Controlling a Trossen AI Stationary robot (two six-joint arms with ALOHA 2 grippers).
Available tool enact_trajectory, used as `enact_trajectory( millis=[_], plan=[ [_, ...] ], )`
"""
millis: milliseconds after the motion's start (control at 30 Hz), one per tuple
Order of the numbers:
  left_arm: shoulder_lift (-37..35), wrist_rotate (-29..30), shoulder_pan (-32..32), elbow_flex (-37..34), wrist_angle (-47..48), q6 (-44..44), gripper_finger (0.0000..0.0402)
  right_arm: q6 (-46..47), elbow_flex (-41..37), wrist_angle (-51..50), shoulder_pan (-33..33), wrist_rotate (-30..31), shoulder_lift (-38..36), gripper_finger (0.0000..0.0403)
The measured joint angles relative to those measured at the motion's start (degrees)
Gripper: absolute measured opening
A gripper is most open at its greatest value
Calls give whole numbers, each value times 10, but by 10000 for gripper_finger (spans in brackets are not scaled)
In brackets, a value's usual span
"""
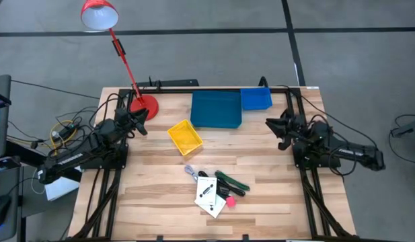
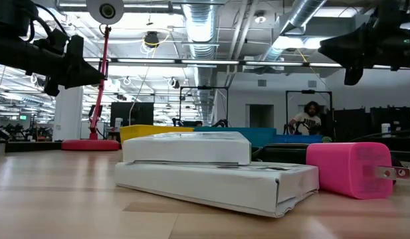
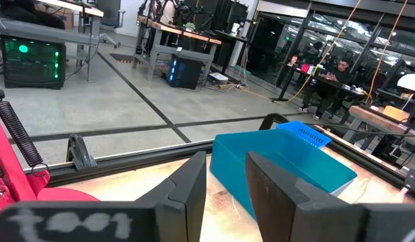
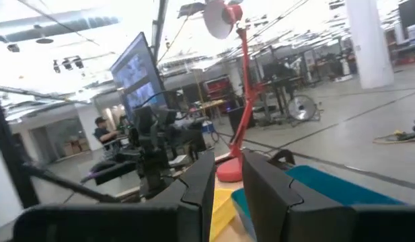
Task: Pick and place items into bin
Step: Put the green charger cable into the dark blue bin
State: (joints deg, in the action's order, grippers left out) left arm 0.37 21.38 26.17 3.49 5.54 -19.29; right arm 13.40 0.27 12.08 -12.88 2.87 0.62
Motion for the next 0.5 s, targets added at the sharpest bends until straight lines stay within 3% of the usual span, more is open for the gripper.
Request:
enact_trajectory(
  millis=[200,500],
  plan=[
    [0,0,0,0,0,0,94,-37,40,-77,36,-31,45,70],
    [0,0,0,0,0,0,94,-64,111,-183,100,-30,195,70]
  ],
)
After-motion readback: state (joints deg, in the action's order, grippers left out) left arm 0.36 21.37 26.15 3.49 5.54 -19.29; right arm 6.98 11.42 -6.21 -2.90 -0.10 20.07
